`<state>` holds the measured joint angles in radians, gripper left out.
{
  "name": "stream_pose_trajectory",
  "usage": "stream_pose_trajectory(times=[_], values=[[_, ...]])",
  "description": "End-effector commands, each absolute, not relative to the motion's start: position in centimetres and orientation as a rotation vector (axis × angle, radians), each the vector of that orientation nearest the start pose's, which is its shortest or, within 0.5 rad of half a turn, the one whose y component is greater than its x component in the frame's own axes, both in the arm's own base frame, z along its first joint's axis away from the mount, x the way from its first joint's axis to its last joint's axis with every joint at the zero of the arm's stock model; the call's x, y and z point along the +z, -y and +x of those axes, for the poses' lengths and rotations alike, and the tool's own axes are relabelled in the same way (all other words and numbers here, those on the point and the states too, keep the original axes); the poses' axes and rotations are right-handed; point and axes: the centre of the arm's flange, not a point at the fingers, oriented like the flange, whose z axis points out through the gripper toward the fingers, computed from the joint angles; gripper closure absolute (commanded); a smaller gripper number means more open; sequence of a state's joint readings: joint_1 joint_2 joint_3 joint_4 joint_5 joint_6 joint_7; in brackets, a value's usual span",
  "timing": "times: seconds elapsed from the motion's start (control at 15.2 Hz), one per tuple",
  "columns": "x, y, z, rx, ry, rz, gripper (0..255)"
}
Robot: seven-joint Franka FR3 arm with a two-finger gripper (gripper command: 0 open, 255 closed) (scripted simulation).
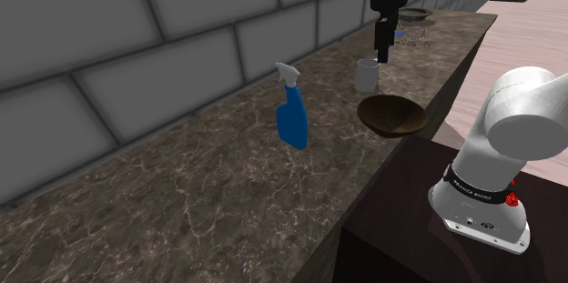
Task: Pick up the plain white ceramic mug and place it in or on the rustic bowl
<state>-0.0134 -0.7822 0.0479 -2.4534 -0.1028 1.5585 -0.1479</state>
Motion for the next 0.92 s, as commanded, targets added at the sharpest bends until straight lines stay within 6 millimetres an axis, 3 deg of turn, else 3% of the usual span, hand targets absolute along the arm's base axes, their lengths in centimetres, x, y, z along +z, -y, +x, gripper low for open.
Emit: stream_pose_trajectory(times=[0.0,0.86], values=[[54.3,-0.2,30.2,0.199,0.279,-3.252,0],[46.0,13.6,38.4,0.245,0.262,-3.187,0]])
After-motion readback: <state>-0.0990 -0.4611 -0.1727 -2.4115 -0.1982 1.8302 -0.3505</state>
